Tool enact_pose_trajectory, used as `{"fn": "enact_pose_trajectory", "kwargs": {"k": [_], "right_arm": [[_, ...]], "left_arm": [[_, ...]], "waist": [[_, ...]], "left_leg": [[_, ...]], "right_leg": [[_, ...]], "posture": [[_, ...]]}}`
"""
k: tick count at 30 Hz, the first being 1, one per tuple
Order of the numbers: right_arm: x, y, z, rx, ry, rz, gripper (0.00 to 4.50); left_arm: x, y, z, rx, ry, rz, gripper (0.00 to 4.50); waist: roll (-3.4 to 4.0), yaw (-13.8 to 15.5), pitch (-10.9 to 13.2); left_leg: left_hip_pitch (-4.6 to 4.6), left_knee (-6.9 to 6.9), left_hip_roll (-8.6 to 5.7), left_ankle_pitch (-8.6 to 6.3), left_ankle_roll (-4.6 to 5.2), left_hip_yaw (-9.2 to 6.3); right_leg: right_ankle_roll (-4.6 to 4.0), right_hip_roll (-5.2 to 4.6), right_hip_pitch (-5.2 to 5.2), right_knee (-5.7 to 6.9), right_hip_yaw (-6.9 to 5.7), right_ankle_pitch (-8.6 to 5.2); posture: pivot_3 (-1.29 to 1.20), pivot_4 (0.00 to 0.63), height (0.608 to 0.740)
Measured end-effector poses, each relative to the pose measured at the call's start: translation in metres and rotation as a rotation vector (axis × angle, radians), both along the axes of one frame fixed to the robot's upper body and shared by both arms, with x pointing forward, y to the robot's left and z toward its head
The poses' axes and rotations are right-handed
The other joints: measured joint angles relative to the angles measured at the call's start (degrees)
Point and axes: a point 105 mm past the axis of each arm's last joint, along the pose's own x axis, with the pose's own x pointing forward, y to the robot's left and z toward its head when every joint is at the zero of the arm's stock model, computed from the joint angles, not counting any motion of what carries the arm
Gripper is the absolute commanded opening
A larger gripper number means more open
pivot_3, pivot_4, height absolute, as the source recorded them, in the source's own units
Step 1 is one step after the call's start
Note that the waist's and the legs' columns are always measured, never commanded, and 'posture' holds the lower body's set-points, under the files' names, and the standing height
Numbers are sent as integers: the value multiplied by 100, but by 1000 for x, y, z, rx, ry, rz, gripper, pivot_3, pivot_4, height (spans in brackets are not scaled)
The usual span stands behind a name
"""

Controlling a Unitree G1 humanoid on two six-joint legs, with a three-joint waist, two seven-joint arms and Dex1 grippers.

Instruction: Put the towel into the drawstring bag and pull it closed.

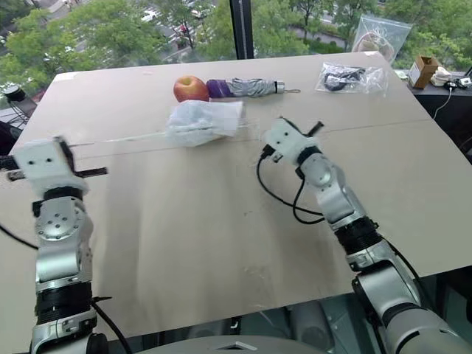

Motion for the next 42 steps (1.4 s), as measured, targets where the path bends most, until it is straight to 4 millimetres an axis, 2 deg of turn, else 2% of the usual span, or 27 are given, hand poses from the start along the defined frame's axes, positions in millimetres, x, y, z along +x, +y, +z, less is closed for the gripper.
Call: {"fn": "enact_pose_trajectory", "kwargs": {"k": [4,10,15,20,27,31,34,36,38,39,41,42], "right_arm": [[1,-3,1,16,-6,-24,28],[4,-15,2,46,-13,-91,28],[7,-32,5,216,-4,-186,28],[9,-56,12,400,-24,-307,28],[7,-84,17,542,-73,-444,28],[8,-84,17,590,-65,-440,28],[11,-78,6,664,69,-291,28],[9,-72,1,655,125,-199,630],[4,-60,-7,623,217,-57,1315],[-3,-52,-17,580,300,50,1775],[-15,-51,-31,493,406,158,2607],[-29,-54,-41,406,478,241,3001]], "left_arm": [[-5,10,-4,-35,4,69,0],[-5,13,-6,-54,8,97,0],[-3,17,-13,-100,26,140,0],[-5,26,-18,-164,21,194,0],[-10,32,-29,-228,37,248,0],[-10,33,-29,-245,29,242,0],[-2,28,-38,-257,58,117,0],[6,17,-40,-251,81,2,0],[16,-3,-41,-240,109,-175,586],[23,-23,-42,-235,139,-324,882],[26,-43,-43,-227,174,-474,1689],[24,-52,-45,-231,210,-567,2101]], "waist": [[0,-1,0],[-1,9,0],[0,2,0],[-1,0,0],[0,-3,0],[0,-5,0],[0,-8,-1],[-1,-3,-1],[0,19,-1],[-1,19,-1],[0,15,0],[0,14,0]], "left_leg": [[0,-1,2,0,0,-2],[-1,-1,0,0,0,0],[0,-1,1,0,0,-3],[-1,-1,1,0,0,-2],[0,-1,1,0,0,-2],[0,-1,1,0,0,-2],[2,-1,1,0,0,0],[1,-1,1,0,0,0],[0,-1,0,0,1,-1],[-1,-1,0,0,1,1],[-2,-1,-2,0,1,4],[-2,-1,-2,-1,2,4]], "right_leg": [[0,1,0,2,-2,0],[0,-1,0,2,-1,1],[0,0,0,4,-2,1],[0,0,0,4,-1,1],[0,0,0,6,0,1],[0,0,0,7,0,1],[0,1,1,6,0,1],[0,1,1,6,-1,1],[0,0,3,4,-3,1],[0,-1,4,3,-1,1],[0,-3,4,0,1,0],[1,-4,4,-3,1,-1]], "posture": [[0,150,740],[0,150,740],[0,150,740],[0,150,740],[0,150,740],[0,150,740],[0,150,740],[0,150,740],[0,150,740],[0,150,740],[0,150,740],[0,150,740]]}}
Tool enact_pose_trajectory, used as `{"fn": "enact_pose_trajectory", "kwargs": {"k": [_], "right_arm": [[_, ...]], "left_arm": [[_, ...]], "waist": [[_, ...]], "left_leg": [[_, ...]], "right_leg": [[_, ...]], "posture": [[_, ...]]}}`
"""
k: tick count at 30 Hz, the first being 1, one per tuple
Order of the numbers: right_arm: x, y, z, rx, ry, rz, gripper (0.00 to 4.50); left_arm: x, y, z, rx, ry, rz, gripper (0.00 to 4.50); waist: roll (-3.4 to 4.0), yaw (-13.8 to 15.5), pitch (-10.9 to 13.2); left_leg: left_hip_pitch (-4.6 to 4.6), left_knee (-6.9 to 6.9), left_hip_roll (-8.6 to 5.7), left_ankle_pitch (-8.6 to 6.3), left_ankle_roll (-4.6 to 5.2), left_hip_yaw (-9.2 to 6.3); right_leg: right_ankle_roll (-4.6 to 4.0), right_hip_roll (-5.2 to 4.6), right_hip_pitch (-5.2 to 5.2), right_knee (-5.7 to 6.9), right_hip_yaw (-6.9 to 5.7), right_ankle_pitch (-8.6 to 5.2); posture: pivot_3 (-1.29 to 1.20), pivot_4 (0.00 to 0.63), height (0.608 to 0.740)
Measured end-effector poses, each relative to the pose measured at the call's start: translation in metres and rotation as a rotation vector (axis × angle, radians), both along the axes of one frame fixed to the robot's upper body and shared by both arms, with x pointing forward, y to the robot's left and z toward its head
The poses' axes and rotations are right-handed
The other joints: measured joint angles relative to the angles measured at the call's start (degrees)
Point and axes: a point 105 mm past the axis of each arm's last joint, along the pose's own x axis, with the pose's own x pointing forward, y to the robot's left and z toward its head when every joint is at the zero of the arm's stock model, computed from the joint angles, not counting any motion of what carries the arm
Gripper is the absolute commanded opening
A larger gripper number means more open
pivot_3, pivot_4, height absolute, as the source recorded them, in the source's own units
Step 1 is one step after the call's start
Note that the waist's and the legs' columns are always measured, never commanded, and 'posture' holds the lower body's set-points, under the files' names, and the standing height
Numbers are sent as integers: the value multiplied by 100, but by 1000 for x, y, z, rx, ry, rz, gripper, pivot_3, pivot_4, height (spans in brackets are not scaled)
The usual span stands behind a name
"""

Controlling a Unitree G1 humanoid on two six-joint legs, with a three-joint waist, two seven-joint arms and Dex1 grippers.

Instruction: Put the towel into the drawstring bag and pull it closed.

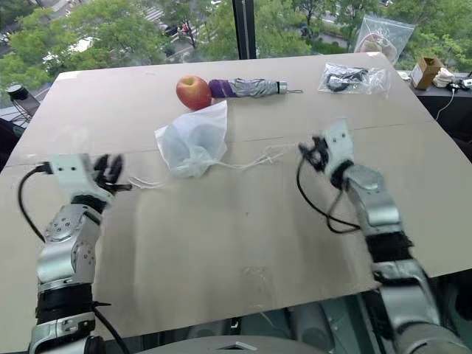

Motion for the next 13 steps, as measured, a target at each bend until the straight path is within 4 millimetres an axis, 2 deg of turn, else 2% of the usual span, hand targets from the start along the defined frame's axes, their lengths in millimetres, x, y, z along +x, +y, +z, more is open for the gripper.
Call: {"fn": "enact_pose_trajectory", "kwargs": {"k": [1,5,6,8,11,13], "right_arm": [[-12,-6,-11,-53,45,78,3475],[-46,-33,-41,-126,205,220,3504],[-51,-38,-44,-141,220,239,3504],[-56,-46,-43,-145,207,261,3504],[-59,-56,-40,-103,185,256,3504],[-58,-62,-38,-79,175,240,3504]], "left_arm": [[-5,-4,-3,3,29,-66,2524],[-37,-8,-24,59,212,-290,4473],[-43,-5,-29,66,256,-306,4473],[-55,7,-38,82,346,-297,4473],[-85,20,-52,117,474,-336,4473],[-102,26,-54,138,518,-366,4473]], "waist": [[0,-11,0],[2,-128,2],[3,-141,2],[1,-153,2],[1,-172,2],[1,-156,2]], "left_leg": [[1,-1,2,0,1,3],[16,-23,13,-1,1,14],[20,-26,16,-1,2,14],[29,-27,22,0,3,11],[44,-27,25,0,3,22],[47,-26,25,0,2,31]], "right_leg": [[1,0,0,-1,1,-1],[-1,9,-8,1,9,-5],[-21,13,-8,1,9,-18],[-6,24,-6,5,9,-33],[-7,26,-4,11,21,-34],[-7,22,-3,10,25,-34]], "posture": [[0,150,740],[0,150,740],[0,150,740],[0,150,740],[0,150,740],[0,150,740]]}}
